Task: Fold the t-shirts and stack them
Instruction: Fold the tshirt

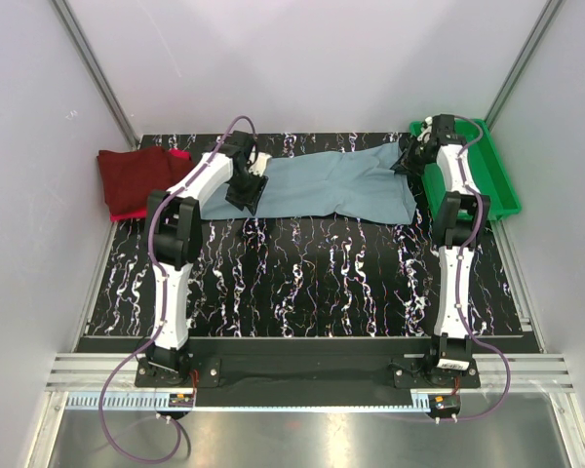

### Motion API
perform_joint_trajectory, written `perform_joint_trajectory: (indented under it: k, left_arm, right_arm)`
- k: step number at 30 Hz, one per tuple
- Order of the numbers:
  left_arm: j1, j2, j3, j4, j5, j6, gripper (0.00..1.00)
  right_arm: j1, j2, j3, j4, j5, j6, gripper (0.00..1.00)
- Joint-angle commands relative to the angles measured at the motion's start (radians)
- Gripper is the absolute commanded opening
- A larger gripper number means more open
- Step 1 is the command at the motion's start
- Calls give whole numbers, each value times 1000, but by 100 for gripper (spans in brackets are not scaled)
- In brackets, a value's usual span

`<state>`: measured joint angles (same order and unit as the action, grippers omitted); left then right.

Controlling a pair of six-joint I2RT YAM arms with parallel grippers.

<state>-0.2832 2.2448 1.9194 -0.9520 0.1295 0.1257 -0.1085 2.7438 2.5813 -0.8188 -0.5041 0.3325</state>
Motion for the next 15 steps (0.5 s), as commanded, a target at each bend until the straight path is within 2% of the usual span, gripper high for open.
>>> perform_joint_trajectory:
  k: [1,15]
  left_arm:
    - [-7,-70,1,6,-18,14,49]
    - [-8,-59,10,4,-11,12,49]
  right_arm:
    - [9,5,59,36,27,2,14]
    - [10,19,146,95,49,-50,13]
